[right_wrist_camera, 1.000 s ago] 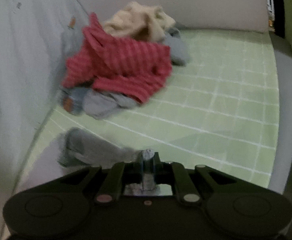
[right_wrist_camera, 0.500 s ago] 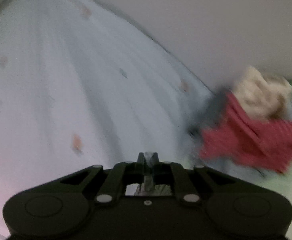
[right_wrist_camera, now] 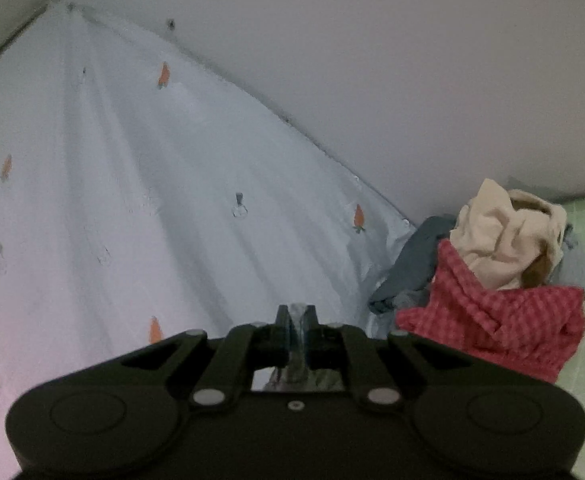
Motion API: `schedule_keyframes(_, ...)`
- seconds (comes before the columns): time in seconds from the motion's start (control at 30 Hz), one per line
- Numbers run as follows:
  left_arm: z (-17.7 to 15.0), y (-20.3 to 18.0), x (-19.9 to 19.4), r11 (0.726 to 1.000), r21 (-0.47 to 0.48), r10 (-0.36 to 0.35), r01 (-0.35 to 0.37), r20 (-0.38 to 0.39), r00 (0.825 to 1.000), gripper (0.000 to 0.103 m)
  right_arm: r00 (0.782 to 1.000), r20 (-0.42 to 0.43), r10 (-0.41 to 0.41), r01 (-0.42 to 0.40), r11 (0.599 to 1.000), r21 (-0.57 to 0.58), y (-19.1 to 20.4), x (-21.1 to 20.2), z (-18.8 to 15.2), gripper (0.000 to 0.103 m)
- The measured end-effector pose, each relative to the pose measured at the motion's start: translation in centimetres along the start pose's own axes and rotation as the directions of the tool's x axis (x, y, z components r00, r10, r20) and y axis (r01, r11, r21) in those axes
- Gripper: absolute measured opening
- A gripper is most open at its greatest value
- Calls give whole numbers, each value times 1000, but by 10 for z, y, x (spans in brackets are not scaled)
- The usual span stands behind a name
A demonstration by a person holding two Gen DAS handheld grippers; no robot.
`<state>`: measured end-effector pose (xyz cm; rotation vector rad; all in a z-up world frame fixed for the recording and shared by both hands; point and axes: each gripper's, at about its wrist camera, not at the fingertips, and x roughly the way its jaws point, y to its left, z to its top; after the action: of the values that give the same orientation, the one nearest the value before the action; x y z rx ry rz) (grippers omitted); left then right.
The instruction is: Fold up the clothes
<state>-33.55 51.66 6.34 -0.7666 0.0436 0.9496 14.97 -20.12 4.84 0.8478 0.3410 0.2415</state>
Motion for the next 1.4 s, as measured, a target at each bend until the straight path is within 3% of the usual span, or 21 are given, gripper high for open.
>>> schedule_keyframes(0.2,-7,13,40,996,-33,76,-80,-88,993,1,992,-110,-67,68,998,5,-9,41,-16,6)
schedule_keyframes(0.33,-10,13,46,997,-31,69,-73,-97,993,1,990,-129,-56,63,997,46,-8,53,-23,6)
schedule_keyframes(0.5,-6,10,31,999,5,47,-47,-43,998,1,997,-59,-43,46,998,40,-8,32,-18,6)
schedule_keyframes(0.67,-27,36,12,996,11,94,-93,-61,994,1,988,-65,-143,148,986,74,-57,4,-20,6)
schedule_keyframes(0.73,-46,55,10,988,5,157,-157,-99,983,2,970,-96,-222,228,972,57,-83,-6,-28,6)
schedule_keyframes(0.77,-58,66,10,978,11,207,-208,-125,970,2,951,-131,-281,286,958,17,-97,-7,-35,6)
schedule_keyframes(0.83,-83,86,10,943,50,331,-328,-162,929,6,897,-191,-398,392,917,-68,-125,-8,-50,7)
schedule_keyframes(0.9,-102,104,8,905,83,425,-417,-195,884,10,826,-259,-500,479,866,-143,-152,-6,-64,10)
schedule_keyframes(0.97,-113,119,1,897,56,439,-438,-230,869,14,778,-302,-551,534,833,-145,-175,-10,-76,15)
schedule_keyframes(1.0,-118,125,-4,896,37,437,-442,-245,865,17,760,-314,-569,557,819,-137,-184,-13,-81,25)
schedule_keyframes(1.03,-123,132,-8,895,17,435,-446,-260,862,19,753,-313,-578,570,812,-126,-190,-17,-84,38)
schedule_keyframes(1.1,-130,136,-14,895,15,434,-447,-272,859,31,750,-301,-588,584,804,-115,-195,-24,-89,47)
schedule_keyframes(1.2,-140,133,-12,903,29,417,-428,-298,859,40,744,-315,-590,585,802,-122,-196,-23,-94,51)
schedule_keyframes(1.4,-157,132,6,911,-22,382,-411,-324,865,49,732,-353,-583,601,796,-69,-205,-19,-111,61)
